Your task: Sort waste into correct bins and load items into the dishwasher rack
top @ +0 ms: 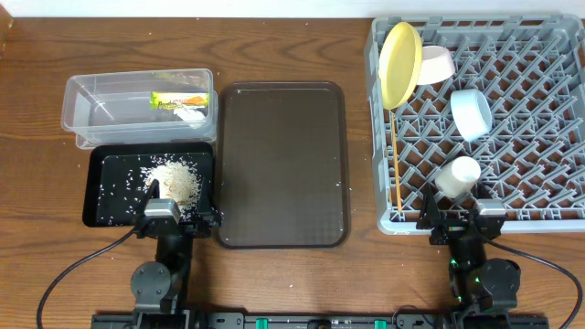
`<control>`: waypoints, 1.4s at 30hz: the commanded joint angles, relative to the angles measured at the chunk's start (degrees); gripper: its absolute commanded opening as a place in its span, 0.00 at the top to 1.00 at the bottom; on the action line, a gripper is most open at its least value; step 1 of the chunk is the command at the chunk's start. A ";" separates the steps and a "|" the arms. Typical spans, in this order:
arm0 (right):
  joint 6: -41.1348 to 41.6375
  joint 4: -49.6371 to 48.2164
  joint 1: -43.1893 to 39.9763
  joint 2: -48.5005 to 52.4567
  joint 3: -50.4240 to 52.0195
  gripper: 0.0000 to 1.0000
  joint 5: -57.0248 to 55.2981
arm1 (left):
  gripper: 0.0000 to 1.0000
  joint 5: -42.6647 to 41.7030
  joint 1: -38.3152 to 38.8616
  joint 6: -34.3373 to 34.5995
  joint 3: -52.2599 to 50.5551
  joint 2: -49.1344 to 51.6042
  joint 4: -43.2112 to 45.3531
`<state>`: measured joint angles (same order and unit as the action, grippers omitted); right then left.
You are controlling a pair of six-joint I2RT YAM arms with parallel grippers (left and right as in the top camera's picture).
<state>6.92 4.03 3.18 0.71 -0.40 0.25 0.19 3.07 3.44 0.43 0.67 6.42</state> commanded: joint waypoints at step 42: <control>-0.79 0.26 -1.25 -0.33 0.09 0.01 0.22 | 0.05 -0.15 0.13 -1.70 -0.20 -0.44 -10.54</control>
<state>6.92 4.03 3.18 0.71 -0.40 0.25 -0.27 3.11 2.68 1.17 0.58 -1.65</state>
